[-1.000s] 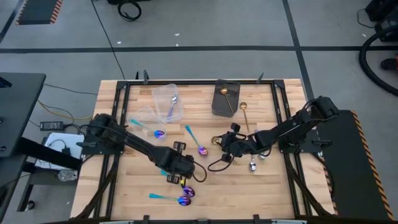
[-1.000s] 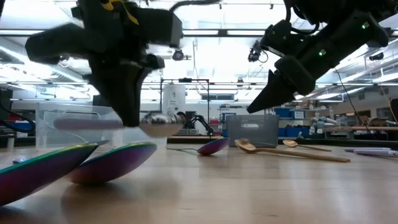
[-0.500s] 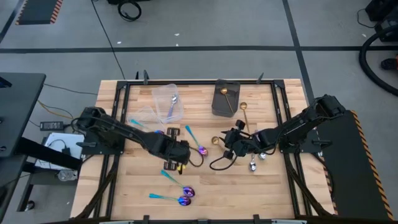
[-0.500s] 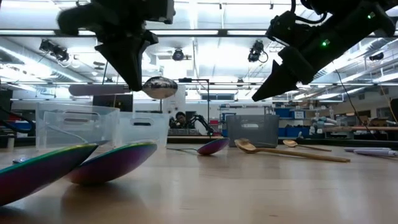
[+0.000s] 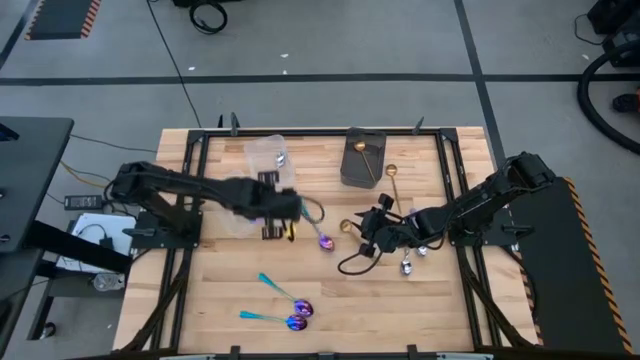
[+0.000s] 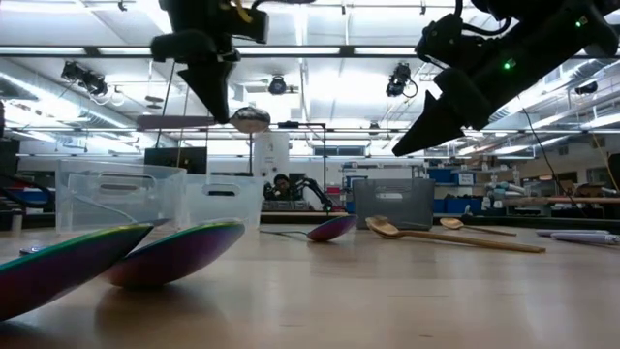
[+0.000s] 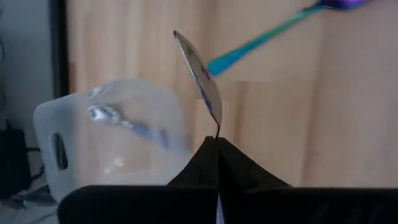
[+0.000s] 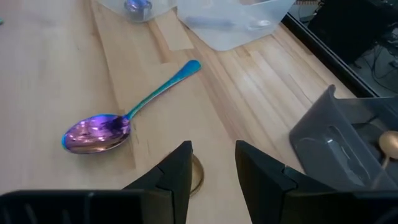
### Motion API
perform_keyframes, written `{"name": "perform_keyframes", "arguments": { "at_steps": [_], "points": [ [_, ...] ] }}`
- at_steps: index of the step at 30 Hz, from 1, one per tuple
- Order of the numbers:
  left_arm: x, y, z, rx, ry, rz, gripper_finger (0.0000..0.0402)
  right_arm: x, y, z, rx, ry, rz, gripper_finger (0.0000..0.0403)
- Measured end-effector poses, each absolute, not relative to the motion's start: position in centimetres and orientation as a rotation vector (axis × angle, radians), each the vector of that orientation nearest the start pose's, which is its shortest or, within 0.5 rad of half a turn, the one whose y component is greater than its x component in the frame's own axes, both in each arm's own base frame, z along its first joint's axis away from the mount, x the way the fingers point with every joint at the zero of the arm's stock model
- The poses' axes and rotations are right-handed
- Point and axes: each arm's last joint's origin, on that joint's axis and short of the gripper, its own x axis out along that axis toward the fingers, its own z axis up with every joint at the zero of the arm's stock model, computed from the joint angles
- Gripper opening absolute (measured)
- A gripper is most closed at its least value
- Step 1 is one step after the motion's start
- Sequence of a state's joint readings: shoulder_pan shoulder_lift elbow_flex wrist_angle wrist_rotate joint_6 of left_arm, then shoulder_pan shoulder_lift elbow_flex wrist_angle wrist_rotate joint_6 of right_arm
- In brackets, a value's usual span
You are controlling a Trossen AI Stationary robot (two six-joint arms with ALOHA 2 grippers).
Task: Sort silverware by color (type)
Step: Put the purple spoon into the right transparent bin
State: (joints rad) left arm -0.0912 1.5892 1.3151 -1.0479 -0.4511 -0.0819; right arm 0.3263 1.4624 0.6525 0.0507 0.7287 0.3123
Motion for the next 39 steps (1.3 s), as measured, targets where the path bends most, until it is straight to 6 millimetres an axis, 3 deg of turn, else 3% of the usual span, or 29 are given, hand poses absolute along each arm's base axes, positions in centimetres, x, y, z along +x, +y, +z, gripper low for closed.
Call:
{"name": "perform_keyframes", "arguments": {
  "at_steps": [9,19,30,39],
  "points": [
    [29.4,6.3,27.2,0.17,1.282,0.535,0.0,26.1,7.0,16.9,-0.083,0.584,-0.463,0.0132],
    [28.1,13.9,27.4,-0.158,1.151,0.671,0.0,26.0,7.2,16.9,-0.079,0.586,-0.451,0.0132],
    [27.0,16.6,26.9,-0.331,1.084,0.789,0.0,26.1,7.3,16.9,-0.064,0.575,-0.442,0.0132],
    [25.3,18.1,22.5,-0.44,1.047,0.839,0.0,26.1,7.4,17.0,-0.069,0.572,-0.436,0.0132]
  ]
}}
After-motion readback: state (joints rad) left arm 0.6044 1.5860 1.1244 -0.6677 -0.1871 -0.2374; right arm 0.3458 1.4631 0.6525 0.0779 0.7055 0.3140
